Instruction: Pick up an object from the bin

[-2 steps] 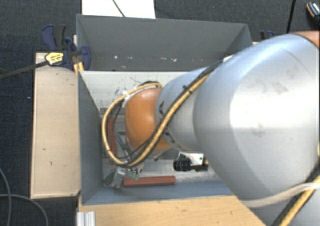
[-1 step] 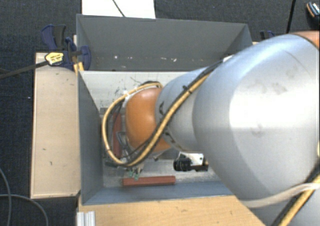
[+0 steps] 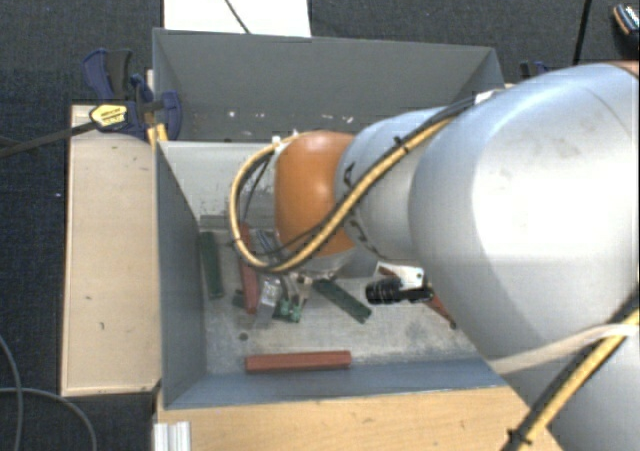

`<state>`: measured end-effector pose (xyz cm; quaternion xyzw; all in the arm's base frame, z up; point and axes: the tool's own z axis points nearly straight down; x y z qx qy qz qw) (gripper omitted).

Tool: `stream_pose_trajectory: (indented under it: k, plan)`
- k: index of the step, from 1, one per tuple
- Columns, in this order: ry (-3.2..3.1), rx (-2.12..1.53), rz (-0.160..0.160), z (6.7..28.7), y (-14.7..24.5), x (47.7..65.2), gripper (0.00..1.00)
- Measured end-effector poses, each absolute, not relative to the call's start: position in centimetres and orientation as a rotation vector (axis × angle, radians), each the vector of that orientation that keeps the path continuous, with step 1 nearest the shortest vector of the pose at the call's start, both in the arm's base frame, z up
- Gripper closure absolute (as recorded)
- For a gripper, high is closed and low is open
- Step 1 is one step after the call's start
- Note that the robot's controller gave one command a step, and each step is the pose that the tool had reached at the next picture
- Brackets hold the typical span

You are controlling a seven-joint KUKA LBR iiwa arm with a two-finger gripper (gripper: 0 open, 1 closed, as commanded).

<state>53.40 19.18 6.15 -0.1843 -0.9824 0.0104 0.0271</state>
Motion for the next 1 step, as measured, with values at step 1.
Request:
stream_pose_trajectory:
  k: [1]
  plan:
    - [-3.074,-0.684,-0.008,22.92,18.45,52.65,1.00]
